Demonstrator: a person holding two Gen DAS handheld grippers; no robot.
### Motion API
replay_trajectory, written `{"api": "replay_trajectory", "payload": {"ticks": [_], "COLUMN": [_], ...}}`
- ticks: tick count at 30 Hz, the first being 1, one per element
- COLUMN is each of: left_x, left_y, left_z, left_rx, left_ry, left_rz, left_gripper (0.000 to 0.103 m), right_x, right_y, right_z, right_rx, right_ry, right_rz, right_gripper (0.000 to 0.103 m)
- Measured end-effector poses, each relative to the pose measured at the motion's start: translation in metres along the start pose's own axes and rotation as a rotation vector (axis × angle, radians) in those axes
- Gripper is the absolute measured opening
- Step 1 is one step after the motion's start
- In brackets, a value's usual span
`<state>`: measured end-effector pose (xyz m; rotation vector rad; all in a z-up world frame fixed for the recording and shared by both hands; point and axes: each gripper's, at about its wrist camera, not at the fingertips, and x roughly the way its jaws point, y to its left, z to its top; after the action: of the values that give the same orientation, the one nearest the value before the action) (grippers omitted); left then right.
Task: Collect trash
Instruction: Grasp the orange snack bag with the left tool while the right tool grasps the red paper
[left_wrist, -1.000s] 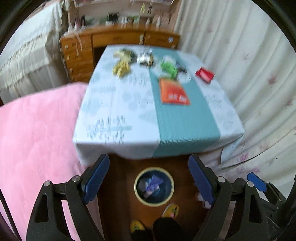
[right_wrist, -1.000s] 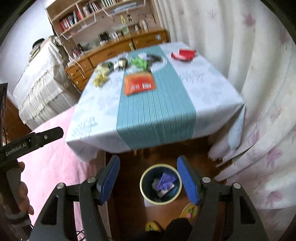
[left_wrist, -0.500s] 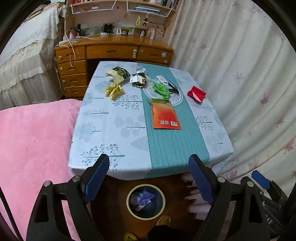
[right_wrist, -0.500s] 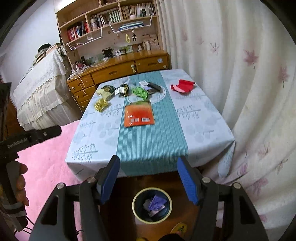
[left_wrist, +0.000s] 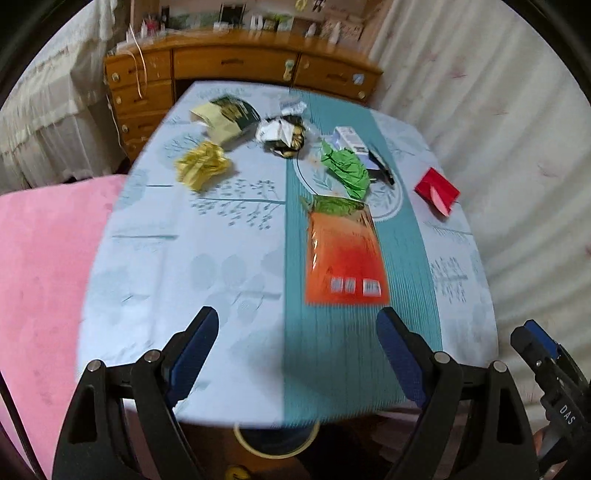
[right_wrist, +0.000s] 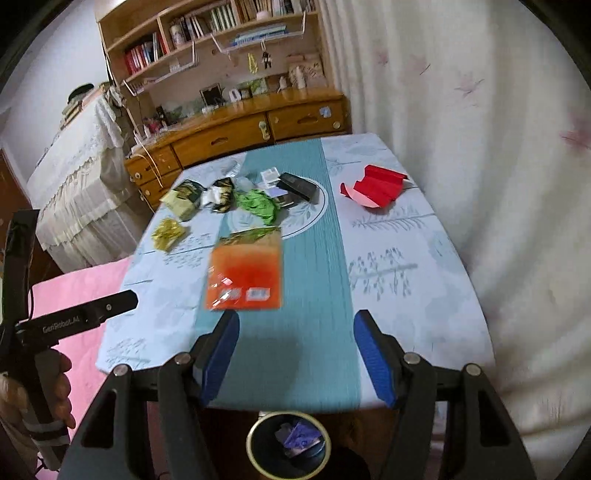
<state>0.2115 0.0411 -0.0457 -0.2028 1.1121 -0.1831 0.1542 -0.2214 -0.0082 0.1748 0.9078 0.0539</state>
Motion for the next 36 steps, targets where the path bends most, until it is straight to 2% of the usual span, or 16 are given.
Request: {"api": "replay_trajectory", "payload": {"ticks": [6,10,20,25,28,30,32,36], "left_x": [0.083,0.117,0.160,0.168,0.170,0.168,0.170,0.171], "left_y": [-0.026,-0.032,-0.037,-0.044,-0.048,-0.051,-0.059,-0.067], "left_z": [0.045,0.060,0.063,0.062,0.064,0.065,0.066,0.067], "left_rx": [-0.066,-0.126,-0.167,-0.144,-0.146,-0.135,-0.121,-0.120], "left_ry": [0.099,0.137,0.204,0.203,0.210,0.218,0.231,0.238], "left_rz": [0.029,0.031,0.081,0.094,0.097,0.088,0.078,0.038], "left_gripper": [0.086,0.086,0.086,0.085,0.076,0.065,0.048,0.031], "right_x": [0.068,0.104,0.167,0.202,0.220,0.229,0.237,0.249], "right_y": [-0.038,-0.057,-0.073,-0.074,-0.076,-0.079,-0.083,-0.091], "right_z": [0.051,0.079,0.121,0.131,0.136,0.138,0.140,0.141], "right_rx": [-0.066,-0.121,-0.225,-0.282,-0.298,-0.295,-0.284,-0.254], "right_ry": [0.071,0.091,0.098,0.126,0.151,0.171,0.184,0.218], "right_rz": [0.032,0.041,0.018,-0.028,-0.054,-0.069,-0.069,-0.056], "right_gripper": [0.065,0.065,0.065,0.065,0.065,0.065,0.064,0.061]}}
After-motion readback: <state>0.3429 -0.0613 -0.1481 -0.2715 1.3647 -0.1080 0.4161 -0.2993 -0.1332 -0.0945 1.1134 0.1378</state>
